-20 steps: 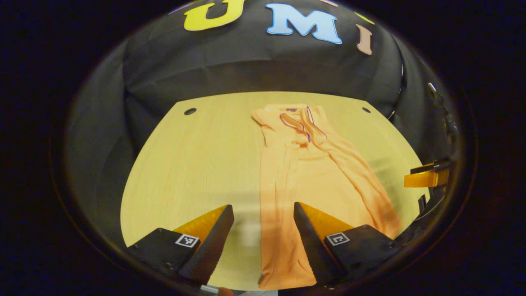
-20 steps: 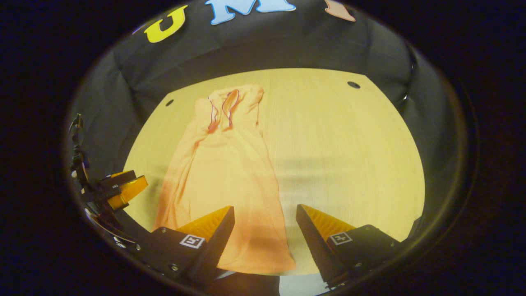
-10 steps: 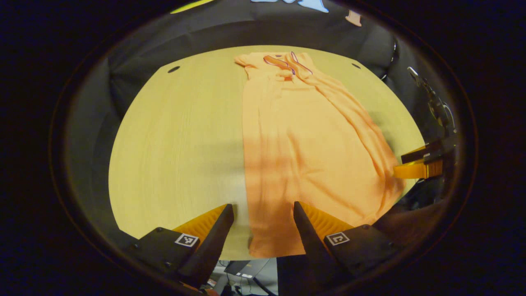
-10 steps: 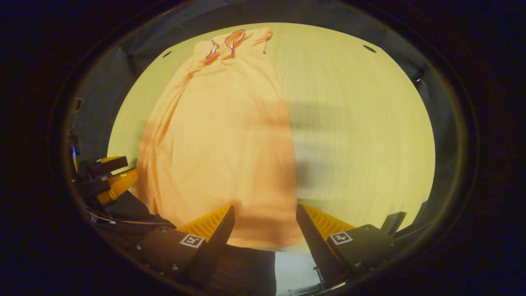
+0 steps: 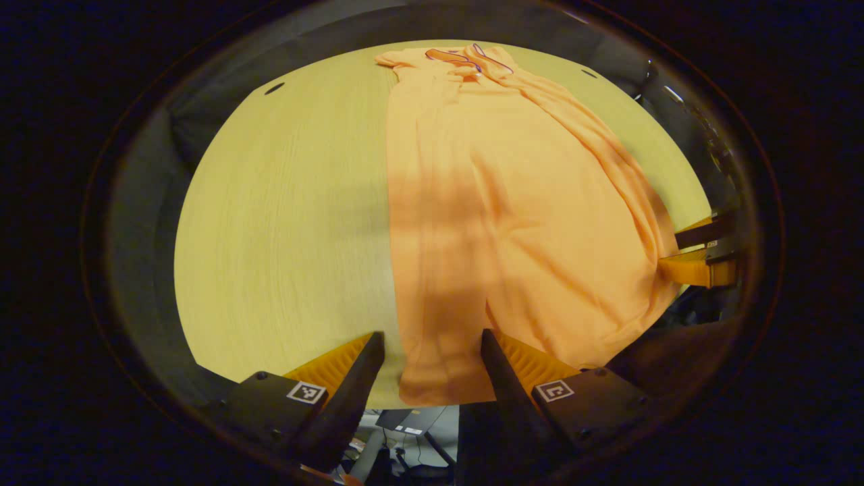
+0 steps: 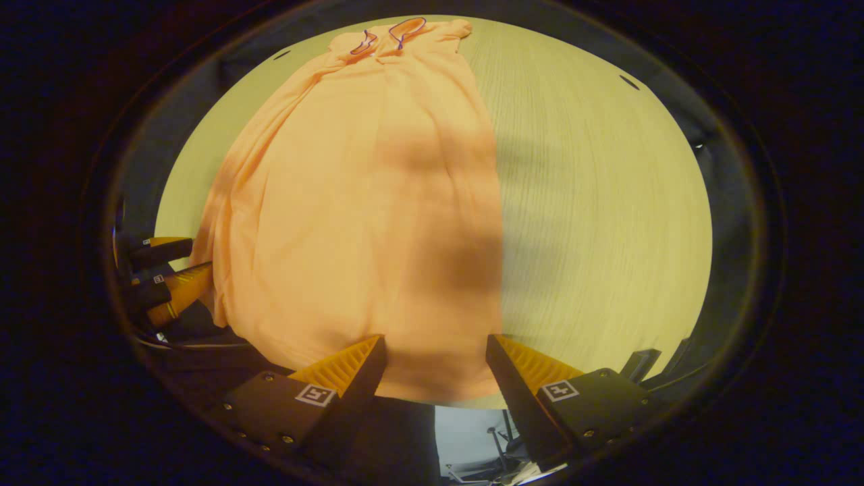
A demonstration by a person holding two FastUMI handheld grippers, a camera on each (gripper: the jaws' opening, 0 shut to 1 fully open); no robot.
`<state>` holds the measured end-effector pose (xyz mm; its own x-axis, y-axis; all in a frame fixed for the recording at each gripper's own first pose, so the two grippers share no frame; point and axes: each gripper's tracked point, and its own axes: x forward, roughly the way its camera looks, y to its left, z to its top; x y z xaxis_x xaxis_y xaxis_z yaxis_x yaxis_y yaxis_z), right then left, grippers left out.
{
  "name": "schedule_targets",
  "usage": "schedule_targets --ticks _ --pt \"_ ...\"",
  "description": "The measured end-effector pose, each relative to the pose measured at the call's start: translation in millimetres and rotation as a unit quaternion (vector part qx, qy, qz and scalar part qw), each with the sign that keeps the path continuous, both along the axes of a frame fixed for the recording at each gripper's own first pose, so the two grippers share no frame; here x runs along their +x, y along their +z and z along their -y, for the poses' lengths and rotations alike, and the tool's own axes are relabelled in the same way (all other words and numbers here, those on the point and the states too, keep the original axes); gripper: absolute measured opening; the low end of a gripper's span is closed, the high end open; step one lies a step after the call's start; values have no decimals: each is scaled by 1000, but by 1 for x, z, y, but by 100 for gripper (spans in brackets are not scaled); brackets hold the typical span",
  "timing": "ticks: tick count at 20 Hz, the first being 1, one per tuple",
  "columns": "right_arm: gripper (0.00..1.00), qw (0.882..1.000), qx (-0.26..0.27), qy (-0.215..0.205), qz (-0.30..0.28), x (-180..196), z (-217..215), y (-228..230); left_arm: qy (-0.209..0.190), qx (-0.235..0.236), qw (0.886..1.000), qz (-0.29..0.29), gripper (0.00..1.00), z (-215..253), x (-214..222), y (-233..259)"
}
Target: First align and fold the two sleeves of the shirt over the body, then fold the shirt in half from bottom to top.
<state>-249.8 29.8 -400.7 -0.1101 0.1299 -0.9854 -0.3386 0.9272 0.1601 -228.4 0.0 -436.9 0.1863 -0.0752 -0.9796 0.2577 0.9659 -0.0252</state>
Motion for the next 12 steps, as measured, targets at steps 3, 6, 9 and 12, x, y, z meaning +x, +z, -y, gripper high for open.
schedule_targets --ticks 3,6,9,12 --pt "95 999 -24 29 -2 0 0 -3 3 -1 1000 -18 95 2 0 -3" --pt "97 999 -32 19 -18 1 0 -3 12 2 999 -38 96 9 0 -4" --pt "98 999 -34 19 -17 1 -2 -4 16 5 999 -49 99 8 1 -6" --pt "91 999 -34 7 -14 5 -3 -4 18 2 999 -44 88 13 5 -5"
